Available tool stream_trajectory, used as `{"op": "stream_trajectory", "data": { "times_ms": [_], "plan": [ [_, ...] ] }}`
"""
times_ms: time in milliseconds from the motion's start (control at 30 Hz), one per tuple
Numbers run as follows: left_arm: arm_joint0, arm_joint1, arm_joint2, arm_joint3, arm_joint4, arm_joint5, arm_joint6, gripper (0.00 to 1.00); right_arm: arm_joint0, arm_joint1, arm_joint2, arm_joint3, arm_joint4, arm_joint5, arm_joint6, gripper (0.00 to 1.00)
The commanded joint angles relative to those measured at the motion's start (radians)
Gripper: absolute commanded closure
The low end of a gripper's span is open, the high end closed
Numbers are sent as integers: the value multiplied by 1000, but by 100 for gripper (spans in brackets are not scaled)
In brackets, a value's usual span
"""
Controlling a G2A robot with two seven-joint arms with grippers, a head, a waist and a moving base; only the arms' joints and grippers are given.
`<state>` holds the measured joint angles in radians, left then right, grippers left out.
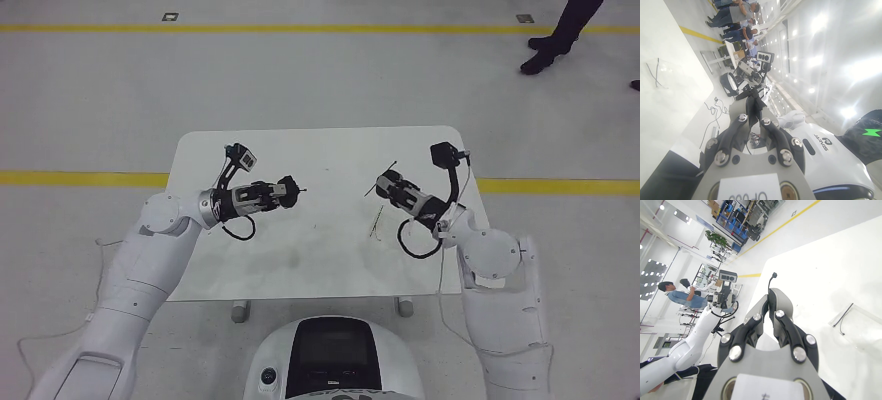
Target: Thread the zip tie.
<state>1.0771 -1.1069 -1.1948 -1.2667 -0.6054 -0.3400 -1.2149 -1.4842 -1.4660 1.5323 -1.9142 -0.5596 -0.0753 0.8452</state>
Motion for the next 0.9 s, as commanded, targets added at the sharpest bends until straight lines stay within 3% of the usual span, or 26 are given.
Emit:
{"op": "stream_trajectory", "data": {
  "times_ms": [0,233,467,567,867],
  "plan": [
    [8,-8,-17,-14,21,0,2,100,-14,3,-5,-17,0,-25,-26,100],
    [22,-45,-59,-25,37,0,-29,100,-44,14,-34,-65,-21,-111,-61,100],
    [22,-45,-59,-25,37,0,-29,100,-44,14,-34,-65,-21,-111,-61,100],
    [39,-47,-59,-35,-9,0,12,100,-44,14,-34,-65,-21,-111,-61,100],
    [74,-60,-114,-74,-50,0,-14,100,-44,14,-34,-65,-21,-111,-61,100]
  ]
}}
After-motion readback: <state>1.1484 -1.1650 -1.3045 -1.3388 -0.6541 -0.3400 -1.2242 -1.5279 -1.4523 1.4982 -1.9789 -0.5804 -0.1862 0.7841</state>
